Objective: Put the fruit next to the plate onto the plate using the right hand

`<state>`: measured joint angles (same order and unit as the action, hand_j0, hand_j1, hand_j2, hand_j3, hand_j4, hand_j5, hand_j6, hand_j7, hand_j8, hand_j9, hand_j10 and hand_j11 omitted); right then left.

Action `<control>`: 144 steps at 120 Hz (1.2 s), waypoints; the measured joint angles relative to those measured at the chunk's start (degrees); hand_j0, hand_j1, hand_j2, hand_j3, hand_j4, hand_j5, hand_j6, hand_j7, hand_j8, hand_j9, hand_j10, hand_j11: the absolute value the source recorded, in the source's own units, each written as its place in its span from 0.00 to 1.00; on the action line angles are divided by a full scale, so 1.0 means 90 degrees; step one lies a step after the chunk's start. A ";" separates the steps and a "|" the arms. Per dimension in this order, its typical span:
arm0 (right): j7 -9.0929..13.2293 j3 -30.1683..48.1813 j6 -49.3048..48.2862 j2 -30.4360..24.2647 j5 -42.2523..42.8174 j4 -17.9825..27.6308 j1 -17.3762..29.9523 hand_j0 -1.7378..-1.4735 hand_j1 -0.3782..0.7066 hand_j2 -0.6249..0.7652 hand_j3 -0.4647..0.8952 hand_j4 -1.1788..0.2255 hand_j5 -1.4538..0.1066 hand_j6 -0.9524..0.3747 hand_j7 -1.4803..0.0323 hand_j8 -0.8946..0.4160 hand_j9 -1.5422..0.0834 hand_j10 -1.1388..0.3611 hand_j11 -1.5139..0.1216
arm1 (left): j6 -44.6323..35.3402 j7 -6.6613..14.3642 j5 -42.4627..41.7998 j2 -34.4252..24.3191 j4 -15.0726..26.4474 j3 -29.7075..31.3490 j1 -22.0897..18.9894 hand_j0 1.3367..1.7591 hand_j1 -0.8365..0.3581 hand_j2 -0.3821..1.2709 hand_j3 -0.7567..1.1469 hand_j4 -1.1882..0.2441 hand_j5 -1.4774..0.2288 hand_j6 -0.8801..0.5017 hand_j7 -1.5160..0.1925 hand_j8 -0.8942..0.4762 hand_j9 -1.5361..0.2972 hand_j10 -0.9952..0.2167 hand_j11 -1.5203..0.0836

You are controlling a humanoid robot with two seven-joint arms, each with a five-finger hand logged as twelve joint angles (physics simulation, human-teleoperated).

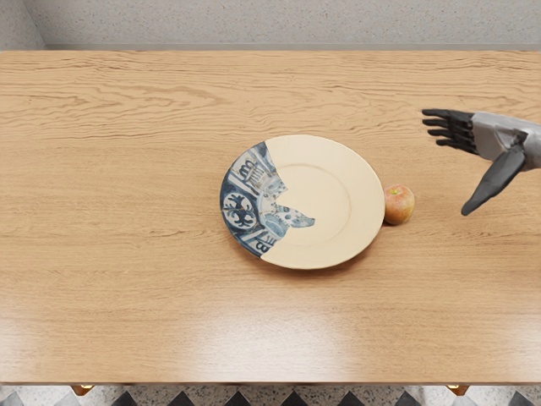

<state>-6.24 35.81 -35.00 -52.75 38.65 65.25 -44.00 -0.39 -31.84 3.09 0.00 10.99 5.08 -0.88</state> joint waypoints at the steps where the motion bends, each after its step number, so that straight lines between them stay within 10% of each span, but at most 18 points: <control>1: -0.0002 0.0002 0.0000 -0.0007 0.0002 0.0000 0.0006 0.30 0.03 0.45 0.34 0.84 0.93 0.71 0.98 0.68 0.95 0.76 0.93 | 0.0000 0.0000 0.0000 0.0000 0.0000 0.0000 0.0000 0.76 0.98 0.23 0.40 0.82 0.86 0.63 0.88 0.64 0.83 0.81 0.94; 32: 0.0235 -0.0113 0.0000 -0.0037 -0.1737 -0.0504 0.0227 0.30 0.03 0.45 0.34 0.84 0.93 0.71 0.98 0.68 0.95 0.76 0.93 | 0.0002 0.0001 0.0000 0.0000 0.0000 0.0000 0.0000 0.76 0.98 0.23 0.40 0.82 0.86 0.63 0.88 0.65 0.83 0.81 0.94; 50: 0.1462 -0.0172 -0.0001 0.0368 -0.2079 -0.0759 0.0255 0.30 0.03 0.45 0.34 0.84 0.93 0.72 0.98 0.68 0.95 0.76 0.93 | 0.0003 0.0000 0.0000 0.0000 0.0000 0.0000 0.0000 0.76 0.98 0.23 0.40 0.82 0.86 0.63 0.88 0.65 0.83 0.81 0.94; 84: 0.3020 -0.0203 0.1025 0.0045 -0.1148 0.0614 -0.0156 0.30 0.03 0.45 0.34 0.84 0.93 0.72 0.98 0.68 0.95 0.76 0.93 | 0.0002 0.0002 0.0000 0.0000 0.0000 0.0000 0.0000 0.76 0.98 0.23 0.40 0.82 0.86 0.63 0.88 0.64 0.83 0.81 0.94; 118: 0.4259 -0.2218 0.4088 0.0249 -0.1015 0.1402 -0.1895 0.30 0.03 0.45 0.34 0.84 0.93 0.71 0.98 0.68 0.95 0.76 0.93 | 0.0002 -0.0001 0.0000 0.0000 0.0000 0.0000 0.0000 0.76 0.98 0.23 0.40 0.82 0.86 0.63 0.88 0.64 0.83 0.81 0.94; 144: 0.4542 -0.3501 0.4985 0.0999 -0.0838 0.1646 -0.2880 0.30 0.03 0.45 0.34 0.84 0.93 0.71 0.98 0.68 0.95 0.76 0.93 | 0.0001 0.0001 -0.0001 0.0000 0.0000 0.0001 0.0000 0.76 0.98 0.23 0.40 0.82 0.86 0.63 0.88 0.64 0.83 0.81 0.94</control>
<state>34.64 4.31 9.87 -43.75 31.11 80.06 -69.93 -0.38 -31.83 3.08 0.00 10.99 5.09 -0.88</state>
